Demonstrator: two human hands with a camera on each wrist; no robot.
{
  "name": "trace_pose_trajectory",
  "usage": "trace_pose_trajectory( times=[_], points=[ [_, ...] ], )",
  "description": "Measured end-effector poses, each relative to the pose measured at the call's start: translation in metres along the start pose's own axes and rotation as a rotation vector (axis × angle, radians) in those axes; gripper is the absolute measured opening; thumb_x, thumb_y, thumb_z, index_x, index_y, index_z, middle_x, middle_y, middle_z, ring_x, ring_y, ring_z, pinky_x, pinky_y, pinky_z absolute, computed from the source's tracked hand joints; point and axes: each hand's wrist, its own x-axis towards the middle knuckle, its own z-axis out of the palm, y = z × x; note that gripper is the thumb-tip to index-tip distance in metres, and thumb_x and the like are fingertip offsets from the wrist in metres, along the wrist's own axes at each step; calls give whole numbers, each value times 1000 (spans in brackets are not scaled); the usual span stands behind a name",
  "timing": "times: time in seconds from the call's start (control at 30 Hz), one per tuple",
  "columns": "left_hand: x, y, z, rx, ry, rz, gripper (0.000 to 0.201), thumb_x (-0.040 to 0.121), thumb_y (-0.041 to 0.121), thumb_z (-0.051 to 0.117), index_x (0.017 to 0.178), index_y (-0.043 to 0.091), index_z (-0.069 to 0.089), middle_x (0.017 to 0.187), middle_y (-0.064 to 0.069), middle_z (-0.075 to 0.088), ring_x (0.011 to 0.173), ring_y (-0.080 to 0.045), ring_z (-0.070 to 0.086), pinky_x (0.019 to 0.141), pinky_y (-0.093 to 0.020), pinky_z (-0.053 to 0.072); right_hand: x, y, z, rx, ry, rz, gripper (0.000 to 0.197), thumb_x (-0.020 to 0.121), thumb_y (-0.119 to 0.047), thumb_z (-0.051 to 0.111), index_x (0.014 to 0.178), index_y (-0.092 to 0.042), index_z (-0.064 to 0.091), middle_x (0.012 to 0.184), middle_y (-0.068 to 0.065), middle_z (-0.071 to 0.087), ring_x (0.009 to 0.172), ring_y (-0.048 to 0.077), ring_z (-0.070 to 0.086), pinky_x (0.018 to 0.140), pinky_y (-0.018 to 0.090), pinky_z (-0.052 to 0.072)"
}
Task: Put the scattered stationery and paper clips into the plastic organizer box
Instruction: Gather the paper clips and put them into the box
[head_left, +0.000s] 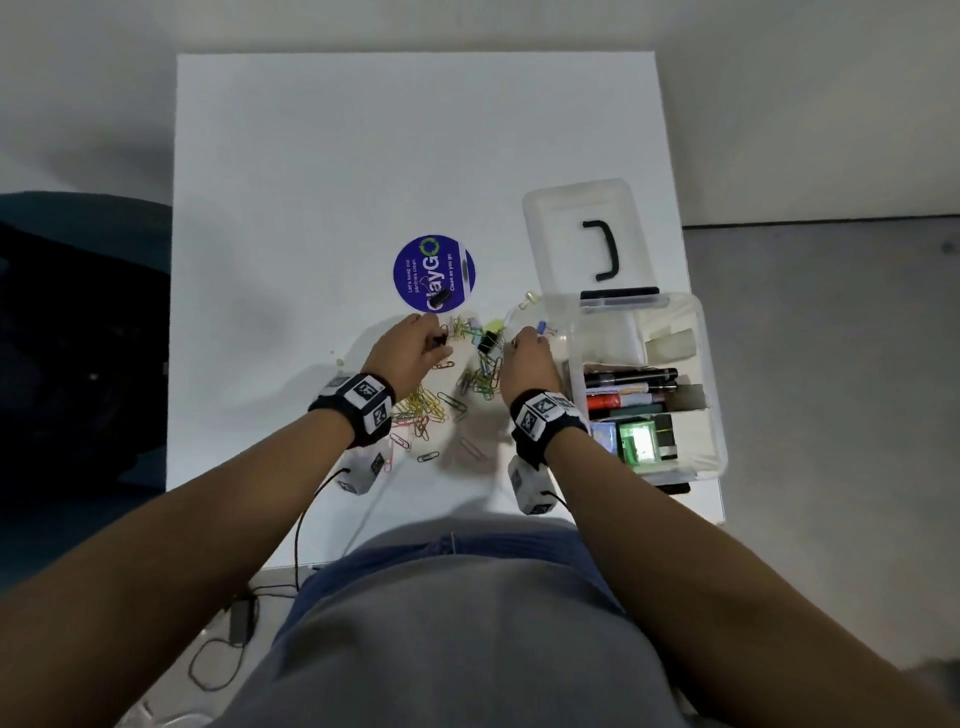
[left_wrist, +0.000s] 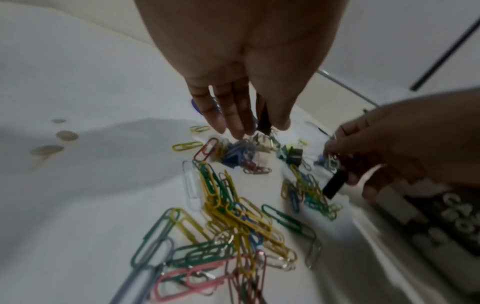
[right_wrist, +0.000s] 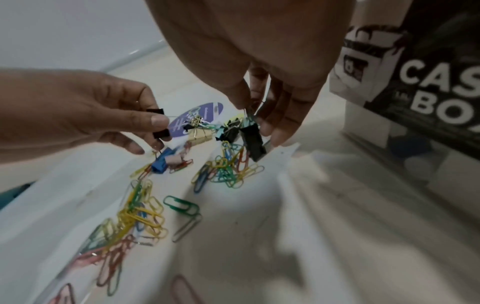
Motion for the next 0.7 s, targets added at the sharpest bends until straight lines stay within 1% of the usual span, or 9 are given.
trace_pose_trajectory(
  times=[0.1,0.2,0.27,0.37,0.43,0.5,0.57,0.63,0.7],
  points=[
    [-11,-6,-10,-250,-8,-50,9,96,22,54,99,14,52,87,-6,68,78,-25,64,72,-35,50,-3,1,-1,27,0,-17,27,97,-8,42,120,1,52,126,21,51,115,36,51,93,40,45],
    [-17,-9,-17,-455,-8,-102,12,98,13,43,104,17,52,92,-10,68,82,-20,68,75,-28,52,-4,-2,-1,175,33,63,26,99,-10,41,120,2,50,120,19,56,110,33,56,83,33,44],
    [-17,-10,-18,-504,8,-147,19,94,3,37,95,12,54,93,-10,63,81,-19,63,73,-29,49,-5,-2,0,220,45,122,32,98,-7,42,128,3,44,119,19,58,107,32,59,82,31,44],
    [-15,-13,-15,-371,19,-197,18,91,4,37,86,13,52,88,-6,57,80,-21,53,72,-33,42,-7,2,4,302,91,184,45,92,1,41,136,-1,34,119,19,58,100,26,59,85,32,45],
    [-13,-14,-12,-251,-34,-221,6,92,14,46,98,15,49,85,-4,52,74,-20,50,68,-32,41,-11,3,5,328,50,217,38,94,-1,38,131,-4,41,108,16,60,90,22,55,90,32,44],
    [-12,-17,-7,-103,-101,-186,27,87,20,58,112,19,47,95,-4,50,75,-21,51,70,-33,45,-11,7,9,288,37,257,32,97,-17,43,127,-6,44,110,18,57,94,30,58,80,30,43],
    [-12,-18,-3,16,-181,-143,39,82,19,65,117,21,46,107,-9,48,79,-25,54,75,-34,48,-18,9,13,178,-10,198,50,96,-31,50,136,-8,30,121,22,48,98,38,60,69,32,41],
    [-12,-18,1,89,-208,-119,35,82,16,67,112,19,49,111,-11,49,79,-24,55,74,-31,46,-21,11,17,118,-80,177,55,94,-32,56,135,-9,26,121,22,46,92,40,62,65,35,43],
    [-12,-18,3,125,-186,-115,30,83,14,68,108,17,52,110,-11,51,80,-24,53,74,-31,45,-21,14,18,69,-116,162,51,94,-28,56,132,-8,29,122,20,47,94,40,62,65,34,44]
  ],
)
